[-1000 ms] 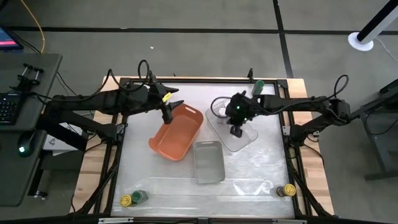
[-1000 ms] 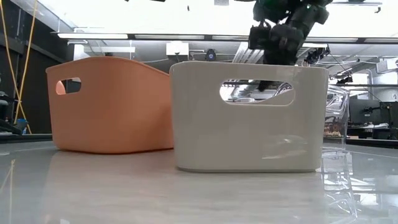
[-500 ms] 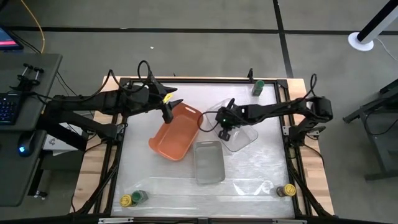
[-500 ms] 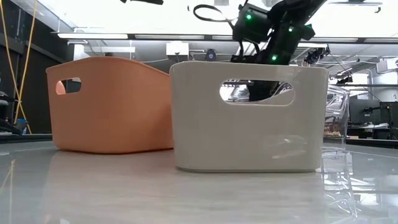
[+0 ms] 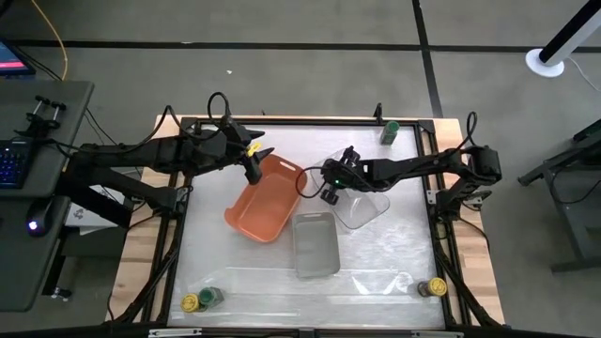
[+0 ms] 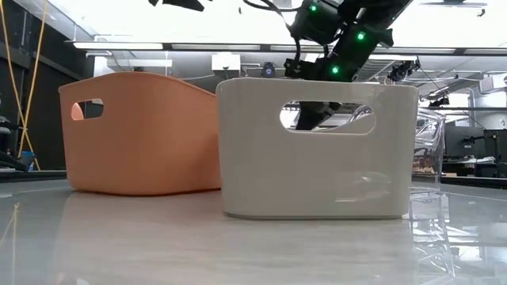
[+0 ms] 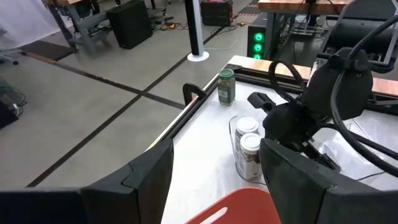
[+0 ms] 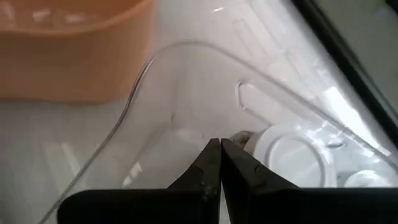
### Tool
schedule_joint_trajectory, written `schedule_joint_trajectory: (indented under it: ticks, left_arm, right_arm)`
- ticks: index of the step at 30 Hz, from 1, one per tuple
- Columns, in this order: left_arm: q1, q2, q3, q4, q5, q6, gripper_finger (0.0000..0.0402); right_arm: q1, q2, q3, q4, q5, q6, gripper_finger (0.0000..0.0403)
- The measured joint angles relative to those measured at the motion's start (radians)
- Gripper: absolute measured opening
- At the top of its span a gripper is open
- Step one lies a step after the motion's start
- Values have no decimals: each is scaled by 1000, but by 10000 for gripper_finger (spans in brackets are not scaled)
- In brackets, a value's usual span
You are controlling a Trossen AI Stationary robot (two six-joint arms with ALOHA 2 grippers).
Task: Sort spices by type
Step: Put the white seasoning bottle into the transparent bin, then adjust the white seasoning bottle in the transparent bin
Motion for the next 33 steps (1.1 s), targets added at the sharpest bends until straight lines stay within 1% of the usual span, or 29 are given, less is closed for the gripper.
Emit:
schedule_joint_trajectory:
  ticks: [4, 7, 9, 13, 15, 18, 19, 21, 26, 29, 33]
  left_arm:
    - [0, 0, 0, 0, 0, 0, 223]
    - [0, 0, 0, -1, 0, 0, 223]
    - [0, 0, 0, -9, 0, 0, 223]
    - [0, 0, 0, -35, -1, -6, 223]
    - [0, 0, 0, -43, -1, -7, 223]
    - [0, 0, 0, -42, -2, -7, 223]
    - [0, 0, 0, -40, -3, -6, 223]
    - [0, 0, 0, -32, -3, -6, 223]
    - [0, 0, 0, -21, -6, -8, 223]
    - [-1, 0, 0, -20, -6, -17, 223]
    - [-1, 0, 0, -20, -6, -37, 223]
  right_arm:
    - [-11, -1, 0, 26, 12, 16, 0]
    - [-16, -36, 0, 27, -48, 17, 0]
    - [-15, -87, 0, 17, -97, 29, 0]
    - [-13, -220, 0, -83, -132, 38, 0]
    - [-13, -287, 1, -173, -130, 41, 0]
    - [-27, -339, -21, -321, -116, 62, 0]
    - [-36, -343, -37, -347, -117, 75, 0]
    - [-54, -341, -76, -346, -130, 94, 0]
    - [-86, -283, -157, -214, -145, 145, 0]
    - [-104, -231, -161, -168, -131, 148, 0]
    - [-113, -171, -161, -156, -125, 144, 0]
